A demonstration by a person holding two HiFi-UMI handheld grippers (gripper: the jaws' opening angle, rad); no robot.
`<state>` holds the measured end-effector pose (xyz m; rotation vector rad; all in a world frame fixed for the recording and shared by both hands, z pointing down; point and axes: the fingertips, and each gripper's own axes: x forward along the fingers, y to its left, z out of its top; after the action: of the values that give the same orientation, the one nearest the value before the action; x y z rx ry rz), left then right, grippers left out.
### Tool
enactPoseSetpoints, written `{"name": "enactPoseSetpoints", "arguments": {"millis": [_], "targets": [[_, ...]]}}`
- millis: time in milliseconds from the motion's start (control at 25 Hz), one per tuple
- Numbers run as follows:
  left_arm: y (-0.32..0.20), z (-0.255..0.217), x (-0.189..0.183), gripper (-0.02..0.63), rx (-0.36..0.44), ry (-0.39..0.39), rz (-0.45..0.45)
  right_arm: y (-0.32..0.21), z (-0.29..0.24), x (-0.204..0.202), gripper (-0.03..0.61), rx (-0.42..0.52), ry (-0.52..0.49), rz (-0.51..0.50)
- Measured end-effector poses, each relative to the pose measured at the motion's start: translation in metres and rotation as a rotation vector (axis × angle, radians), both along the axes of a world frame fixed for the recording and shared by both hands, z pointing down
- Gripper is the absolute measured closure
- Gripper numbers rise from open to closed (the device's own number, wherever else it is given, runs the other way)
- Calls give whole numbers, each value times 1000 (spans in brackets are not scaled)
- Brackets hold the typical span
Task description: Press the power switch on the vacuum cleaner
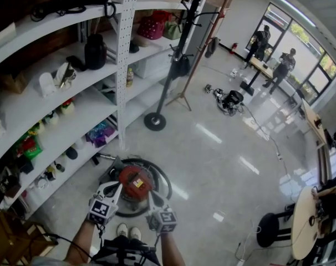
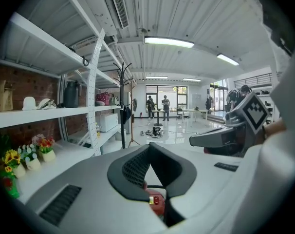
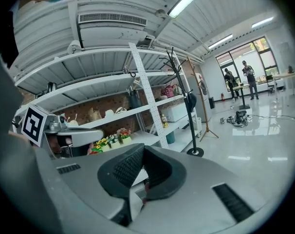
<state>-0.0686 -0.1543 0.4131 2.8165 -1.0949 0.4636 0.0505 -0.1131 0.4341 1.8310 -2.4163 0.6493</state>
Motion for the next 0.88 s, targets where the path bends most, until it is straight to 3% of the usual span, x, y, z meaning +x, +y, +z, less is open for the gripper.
{"name": "enactPoseSetpoints", "arguments": {"millis": [400,880], "targets": [[6,-43,9,607,79,29,14,15,-38,7,567,72,56,-1],[19,-80,-14,607,136,73,-40,29,-70,4,568,110,47,-27]]}}
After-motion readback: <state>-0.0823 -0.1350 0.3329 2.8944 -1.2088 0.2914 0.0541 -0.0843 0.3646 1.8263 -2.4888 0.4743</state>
